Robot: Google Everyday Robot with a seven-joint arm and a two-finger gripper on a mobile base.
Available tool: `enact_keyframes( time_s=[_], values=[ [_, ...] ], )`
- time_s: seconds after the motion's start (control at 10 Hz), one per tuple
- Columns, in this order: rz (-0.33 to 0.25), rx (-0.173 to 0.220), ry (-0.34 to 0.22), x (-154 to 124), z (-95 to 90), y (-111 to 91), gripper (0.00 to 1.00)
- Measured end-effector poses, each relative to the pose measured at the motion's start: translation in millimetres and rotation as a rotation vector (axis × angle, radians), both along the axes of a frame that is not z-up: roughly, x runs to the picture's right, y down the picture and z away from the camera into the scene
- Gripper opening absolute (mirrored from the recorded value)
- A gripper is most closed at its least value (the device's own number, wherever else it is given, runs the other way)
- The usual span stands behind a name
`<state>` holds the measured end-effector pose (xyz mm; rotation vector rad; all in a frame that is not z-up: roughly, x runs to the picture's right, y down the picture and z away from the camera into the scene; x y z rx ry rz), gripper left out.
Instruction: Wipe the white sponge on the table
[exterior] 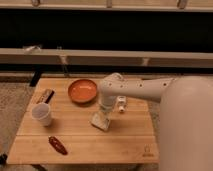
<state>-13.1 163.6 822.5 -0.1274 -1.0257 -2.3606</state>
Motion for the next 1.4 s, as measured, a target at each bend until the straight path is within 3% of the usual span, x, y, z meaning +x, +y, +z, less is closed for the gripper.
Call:
enact_keyframes(
  time_s=[0.8,1.0,1.4],
  values=[
    [-0.090,0.023,-0.104,-76.9,-11.9,-11.0,0.00],
    [-0.118,0.020,-0.115,-93.8,-6.2,-12.2,0.00],
    [-0.149,0.011,-0.096,-97.3,11.8,-14.3,0.00]
  ],
)
